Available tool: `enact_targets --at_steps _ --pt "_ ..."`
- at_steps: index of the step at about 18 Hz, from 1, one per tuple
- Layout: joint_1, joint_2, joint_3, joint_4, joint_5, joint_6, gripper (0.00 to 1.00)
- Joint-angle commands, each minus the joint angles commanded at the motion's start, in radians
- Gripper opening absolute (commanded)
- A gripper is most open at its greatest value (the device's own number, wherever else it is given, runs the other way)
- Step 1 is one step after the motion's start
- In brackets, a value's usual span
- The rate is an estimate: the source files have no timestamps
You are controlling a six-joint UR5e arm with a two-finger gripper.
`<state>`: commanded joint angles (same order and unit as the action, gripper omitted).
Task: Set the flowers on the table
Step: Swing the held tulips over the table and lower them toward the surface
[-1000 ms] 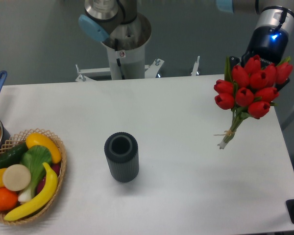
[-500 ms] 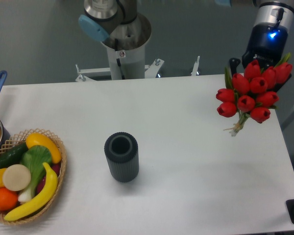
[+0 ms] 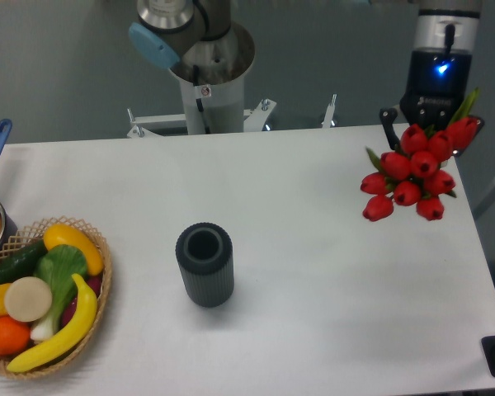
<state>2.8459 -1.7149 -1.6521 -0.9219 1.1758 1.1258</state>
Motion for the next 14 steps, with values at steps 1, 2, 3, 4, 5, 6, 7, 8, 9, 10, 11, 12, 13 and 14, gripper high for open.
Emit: enact_targets --at_steps 1,2,3,4,5,6,7,8,9,10,11,12,13,14 --pt "-0.04 -0.02 -0.002 0.002 0.081 0.014 0.37" --pt "-0.075 -0.035 0.005 0.0 0.159 0.018 0.38" --pt "-0.107 -0.049 0.008 0.0 0.215 0.02 0.38" --pt "-0.126 -0.063 0.006 -0.002 0.255 0.02 0.38" --pt "-0.135 -0.077 0.0 -0.002 0.284 0.02 0.38" --pt "-0.151 -0.09 -0.003 -0.002 0.313 0.022 0.38" --pt "-0.167 -0.106 -0.003 -0.003 0.35 0.029 0.38" --pt "-0.187 -0.124 -0.003 -0.005 0.385 0.035 0.38" --pt "-0.207 -0.146 -0.003 -0.005 0.422 0.037 0.38" --pt "-0.229 -0.184 -0.002 -0.005 0.477 0.037 0.38" --pt "-0.24 -0.212 -0.002 -0.003 0.511 0.037 0.38" --pt "-0.253 -0.238 0.0 0.003 0.531 0.04 0.38" --pt "-0.263 -0.259 0.005 0.005 0.535 0.04 0.38" --pt "-0.264 -0.284 0.012 0.003 0.535 0.04 0.38"
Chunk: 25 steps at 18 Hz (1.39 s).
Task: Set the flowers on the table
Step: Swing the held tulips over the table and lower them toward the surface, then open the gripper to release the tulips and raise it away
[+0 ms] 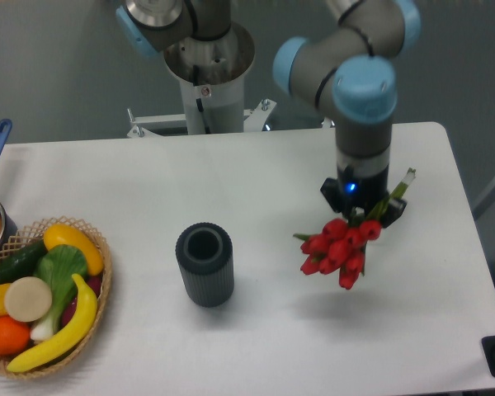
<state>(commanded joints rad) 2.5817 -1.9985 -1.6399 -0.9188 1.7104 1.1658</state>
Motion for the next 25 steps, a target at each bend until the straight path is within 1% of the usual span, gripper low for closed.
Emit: enact_targets --at_steps 2,5,6,8,10,11,12,13,14,16,19,20,22,23,25 --pt "-0.005 -0.048 0.015 0.0 0.0 -0.002 0.39" --pt "-0.005 -0.091 0.029 0.002 0.0 0.0 0.39" --pt "-0.005 -0.098 0.029 0.002 0.0 0.0 0.39" --pt "-0.005 -0.114 0.035 0.002 -0.002 0.0 0.45" --pt "-0.005 -0.117 0.038 0.002 -0.002 0.0 0.46" --pt "-0.005 -0.118 0.04 0.002 -0.002 0.002 0.54" --pt "-0.005 -0.12 0.043 0.005 -0.002 0.003 0.78" --pt "-0.003 -0.12 0.051 0.009 0.0 0.02 0.96" --pt "-0.002 -0.112 0.049 0.012 0.0 0.037 1.0" --pt "0.009 -0.098 0.045 0.015 -0.009 0.052 1.0" --pt "0.032 -0.033 0.029 0.011 -0.017 0.054 1.0" --pt "0.041 -0.011 0.029 0.009 -0.035 0.054 1.0" --pt "0.084 0.038 0.034 0.006 -0.118 0.054 1.0" --pt "0.11 0.061 0.046 -0.001 -0.176 0.054 1.0" --pt "0.155 0.086 0.061 -0.023 -0.239 0.057 1.0"
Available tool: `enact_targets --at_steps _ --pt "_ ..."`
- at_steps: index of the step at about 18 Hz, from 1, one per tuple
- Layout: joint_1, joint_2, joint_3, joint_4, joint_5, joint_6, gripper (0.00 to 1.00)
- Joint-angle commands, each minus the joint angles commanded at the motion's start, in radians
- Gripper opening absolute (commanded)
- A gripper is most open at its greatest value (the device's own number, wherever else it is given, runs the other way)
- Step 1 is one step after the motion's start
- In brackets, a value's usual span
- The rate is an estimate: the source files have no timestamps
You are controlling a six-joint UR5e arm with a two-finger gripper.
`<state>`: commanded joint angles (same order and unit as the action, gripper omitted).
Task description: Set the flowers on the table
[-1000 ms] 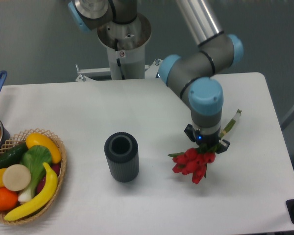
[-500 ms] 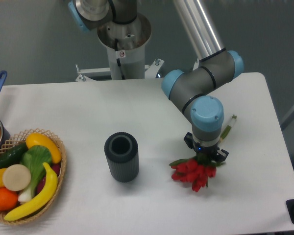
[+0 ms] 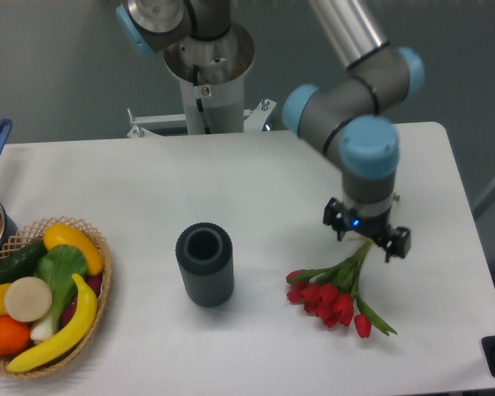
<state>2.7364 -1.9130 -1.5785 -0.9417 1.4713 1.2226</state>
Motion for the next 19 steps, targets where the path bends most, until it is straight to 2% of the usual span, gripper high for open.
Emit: enact_targets --at_steps 2,6,9,14,19 --pt "0.032 0.029 0.011 -0.041 -0.022 0.043 1.0" --pt "0.12 0.068 0.043 -0.14 -0.153 0.162 1.0" --pt "0.157 0.091 0.045 -0.175 -0.157 0.315 1.0" --pt "0.236 0.143 0.041 -0.284 -0.158 0.569 1.0" --pt "0.258 0.147 0.048 -0.299 -0.181 0.588 1.0"
